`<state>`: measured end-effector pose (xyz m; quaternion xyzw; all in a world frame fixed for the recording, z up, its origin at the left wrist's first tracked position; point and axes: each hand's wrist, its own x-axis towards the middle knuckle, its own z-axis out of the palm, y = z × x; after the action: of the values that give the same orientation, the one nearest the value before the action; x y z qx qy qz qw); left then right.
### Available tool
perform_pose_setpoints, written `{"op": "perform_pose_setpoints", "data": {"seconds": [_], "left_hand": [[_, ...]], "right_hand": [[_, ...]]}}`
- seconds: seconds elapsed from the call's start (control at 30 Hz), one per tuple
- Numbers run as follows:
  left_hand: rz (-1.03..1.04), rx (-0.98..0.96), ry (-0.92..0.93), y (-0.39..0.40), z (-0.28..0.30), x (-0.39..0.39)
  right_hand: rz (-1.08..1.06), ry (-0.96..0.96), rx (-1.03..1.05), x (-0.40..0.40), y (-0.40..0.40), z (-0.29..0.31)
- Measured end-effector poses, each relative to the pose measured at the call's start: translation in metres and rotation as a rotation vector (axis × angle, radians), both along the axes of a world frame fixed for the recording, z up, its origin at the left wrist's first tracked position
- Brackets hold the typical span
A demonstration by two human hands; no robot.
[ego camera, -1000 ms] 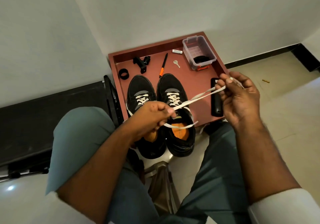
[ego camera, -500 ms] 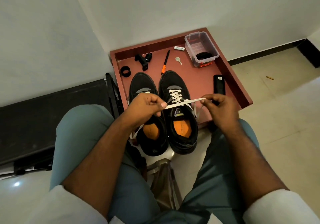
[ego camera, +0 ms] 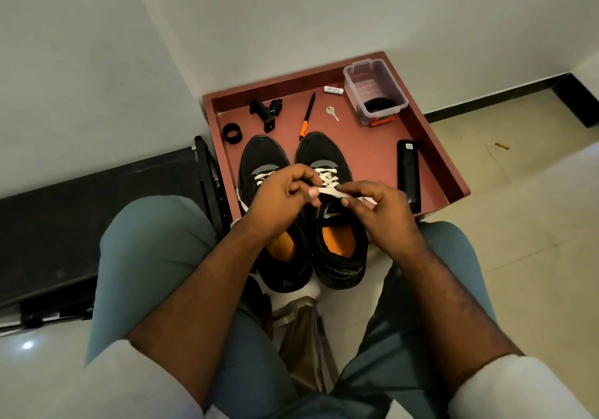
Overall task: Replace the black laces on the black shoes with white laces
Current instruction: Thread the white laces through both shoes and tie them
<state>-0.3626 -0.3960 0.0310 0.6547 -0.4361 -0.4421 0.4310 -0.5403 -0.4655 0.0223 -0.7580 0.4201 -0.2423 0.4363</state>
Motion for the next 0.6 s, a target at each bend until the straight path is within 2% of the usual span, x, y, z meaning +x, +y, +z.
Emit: {"op": "perform_pose_setpoints", "data": {"seconds": [0.07,0.17,0.27,0.37,0.47,0.6], "left_hand": [[-0.035,-0.03,0.064,-0.002,0.003,-0.006],[-0.039,-0.002,0.079,-0.004,0.004,-0.006],[0.017,0.031,-0.015,-0.006,-0.003,-0.005],[0.178,0.047,-0.174,-0.005,-0.015,-0.016],[0.15,0.153,-0.294,-0.002,-0.026,-0.025],[0.087,0.208,-0.368,-0.005,-0.029,-0.028]], "right_hand": [[0.089,-0.01,0.063,0.004,0.004,0.001],[0.073,-0.078,0.108,0.008,0.005,-0.005],[-0.011,-0.129,0.104,0.005,0.001,-0.01],[-0.086,-0.131,0.048,0.004,-0.004,-0.008],[-0.087,-0.065,0.031,0.004,-0.005,-0.011],[0.046,0.136,-0.054,0.006,-0.004,-0.022]]}}
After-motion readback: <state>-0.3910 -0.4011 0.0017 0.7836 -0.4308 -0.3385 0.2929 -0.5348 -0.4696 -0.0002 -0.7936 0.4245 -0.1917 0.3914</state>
